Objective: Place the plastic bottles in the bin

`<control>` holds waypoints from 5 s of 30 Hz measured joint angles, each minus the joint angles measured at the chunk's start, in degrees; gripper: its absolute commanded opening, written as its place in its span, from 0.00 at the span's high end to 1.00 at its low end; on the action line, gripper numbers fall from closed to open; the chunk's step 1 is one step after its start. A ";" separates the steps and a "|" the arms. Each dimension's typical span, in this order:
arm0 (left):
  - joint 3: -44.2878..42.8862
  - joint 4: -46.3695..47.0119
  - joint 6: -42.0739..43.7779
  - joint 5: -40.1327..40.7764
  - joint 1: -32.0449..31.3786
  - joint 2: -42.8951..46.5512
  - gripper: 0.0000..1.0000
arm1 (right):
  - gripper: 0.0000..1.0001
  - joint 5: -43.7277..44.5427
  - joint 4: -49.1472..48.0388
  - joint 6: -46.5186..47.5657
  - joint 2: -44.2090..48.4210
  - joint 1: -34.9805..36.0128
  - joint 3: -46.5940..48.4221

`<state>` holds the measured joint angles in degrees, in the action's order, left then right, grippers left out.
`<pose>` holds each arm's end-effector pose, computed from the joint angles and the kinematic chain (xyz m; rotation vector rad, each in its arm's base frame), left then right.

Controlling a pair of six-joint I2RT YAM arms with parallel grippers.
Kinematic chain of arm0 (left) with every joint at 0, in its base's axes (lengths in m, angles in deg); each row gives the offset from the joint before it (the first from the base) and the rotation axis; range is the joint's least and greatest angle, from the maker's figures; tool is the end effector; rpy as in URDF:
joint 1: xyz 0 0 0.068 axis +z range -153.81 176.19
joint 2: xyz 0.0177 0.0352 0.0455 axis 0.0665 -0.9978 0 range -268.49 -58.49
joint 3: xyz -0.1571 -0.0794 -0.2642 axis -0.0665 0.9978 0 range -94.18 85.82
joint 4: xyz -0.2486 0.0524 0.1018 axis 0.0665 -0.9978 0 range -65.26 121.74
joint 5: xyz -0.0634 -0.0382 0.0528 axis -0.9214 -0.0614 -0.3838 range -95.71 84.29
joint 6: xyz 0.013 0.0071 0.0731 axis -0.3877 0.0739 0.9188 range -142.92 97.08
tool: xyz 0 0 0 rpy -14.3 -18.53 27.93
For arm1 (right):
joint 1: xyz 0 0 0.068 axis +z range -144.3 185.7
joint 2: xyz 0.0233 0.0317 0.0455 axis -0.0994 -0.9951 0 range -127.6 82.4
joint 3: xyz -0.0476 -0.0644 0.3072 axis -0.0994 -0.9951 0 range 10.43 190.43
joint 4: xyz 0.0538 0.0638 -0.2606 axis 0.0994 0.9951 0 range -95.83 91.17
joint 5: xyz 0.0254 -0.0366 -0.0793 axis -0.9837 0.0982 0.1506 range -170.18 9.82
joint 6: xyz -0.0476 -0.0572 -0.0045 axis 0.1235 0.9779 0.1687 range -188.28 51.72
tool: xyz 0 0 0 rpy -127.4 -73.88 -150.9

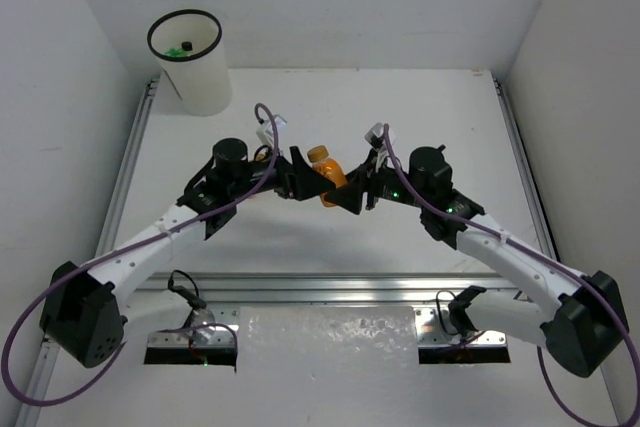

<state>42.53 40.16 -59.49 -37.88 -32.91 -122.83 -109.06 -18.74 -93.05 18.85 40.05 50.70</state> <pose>0.2216 -0.1614 0.3285 0.3151 1.9333 -1.2910 0.2053 0.1770 0.3210 -0.5484 1.8041 1.1709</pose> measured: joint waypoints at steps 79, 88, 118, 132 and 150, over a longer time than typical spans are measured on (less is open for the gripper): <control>-21.42 -39.12 14.75 34.27 34.99 10.19 0.00 | 0.67 27.96 32.81 -29.03 -78.01 11.17 73.64; -9.86 -31.63 11.50 16.87 26.29 3.78 0.00 | 1.00 24.26 7.76 -11.34 -43.71 10.64 21.55; -18.01 -13.88 0.15 13.35 0.46 -13.99 1.00 | 0.01 22.99 -8.48 9.27 -2.89 2.03 -5.84; -80.08 -23.74 2.43 38.32 38.23 -45.79 0.71 | 0.01 32.54 13.35 -8.92 -1.11 -1.86 -8.98; -93.46 -27.15 10.99 34.62 40.48 -58.05 0.00 | 0.01 27.36 20.96 -8.20 3.45 -1.57 -6.36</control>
<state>-50.93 13.02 -48.50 -3.25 7.56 -180.88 -81.69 2.22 -101.25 22.30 38.48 44.34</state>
